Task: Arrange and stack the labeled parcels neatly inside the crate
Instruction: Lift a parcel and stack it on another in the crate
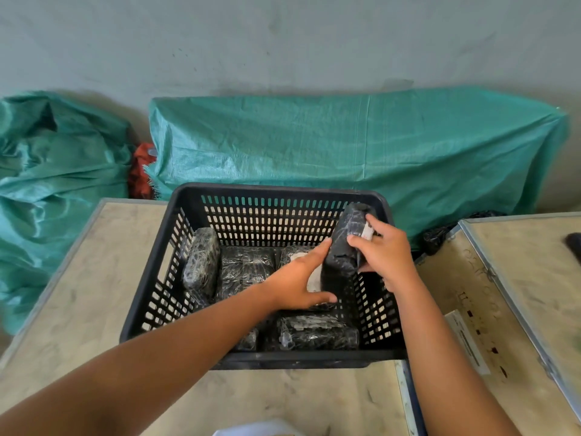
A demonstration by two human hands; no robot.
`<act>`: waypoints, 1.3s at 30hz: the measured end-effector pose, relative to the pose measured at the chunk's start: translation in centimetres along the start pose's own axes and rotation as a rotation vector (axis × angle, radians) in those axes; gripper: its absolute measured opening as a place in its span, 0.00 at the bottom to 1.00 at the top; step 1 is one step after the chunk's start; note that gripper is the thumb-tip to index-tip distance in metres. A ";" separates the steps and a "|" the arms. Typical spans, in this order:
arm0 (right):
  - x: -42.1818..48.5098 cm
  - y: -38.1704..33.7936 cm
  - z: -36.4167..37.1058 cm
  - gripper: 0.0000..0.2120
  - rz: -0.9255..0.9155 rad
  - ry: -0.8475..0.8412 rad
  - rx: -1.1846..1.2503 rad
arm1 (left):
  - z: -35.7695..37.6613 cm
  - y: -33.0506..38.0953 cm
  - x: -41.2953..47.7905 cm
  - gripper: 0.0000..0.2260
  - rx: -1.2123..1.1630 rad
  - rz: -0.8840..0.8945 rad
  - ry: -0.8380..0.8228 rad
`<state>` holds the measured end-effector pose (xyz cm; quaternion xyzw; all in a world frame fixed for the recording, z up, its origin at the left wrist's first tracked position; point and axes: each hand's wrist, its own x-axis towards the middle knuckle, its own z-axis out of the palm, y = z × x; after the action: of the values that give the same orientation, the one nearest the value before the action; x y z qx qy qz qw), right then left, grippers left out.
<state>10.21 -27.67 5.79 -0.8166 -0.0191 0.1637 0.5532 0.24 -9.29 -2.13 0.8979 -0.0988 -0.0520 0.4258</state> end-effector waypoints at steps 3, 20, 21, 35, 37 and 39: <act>-0.4 -2.1 0.0 0.36 -0.003 -0.007 0.196 | -0.3 2.0 -0.1 0.54 -0.090 -0.003 0.210; -1.6 1.7 0.5 0.37 -0.298 -0.221 -0.102 | -4.9 3.0 -1.3 0.22 -0.471 -0.006 0.615; -1.3 2.3 0.6 0.44 -0.264 -0.326 -0.073 | -5.0 2.6 -1.2 0.23 -0.499 -0.035 0.601; 4.6 7.7 5.2 0.59 -0.041 -0.489 -0.574 | -1.2 -4.2 1.7 0.25 -0.235 -0.487 0.198; 4.8 8.6 6.0 0.55 -0.025 -0.444 -0.636 | -0.5 -4.9 1.8 0.27 -0.134 -0.529 0.150; 5.0 9.5 6.5 0.50 -0.017 -0.420 -0.634 | 0.3 -5.4 1.5 0.31 -0.091 -0.537 0.108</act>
<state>11.62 -24.43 -6.27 -0.8957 -0.1886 0.3086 0.2586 2.41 -6.50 -6.47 0.8735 0.1679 -0.1195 0.4411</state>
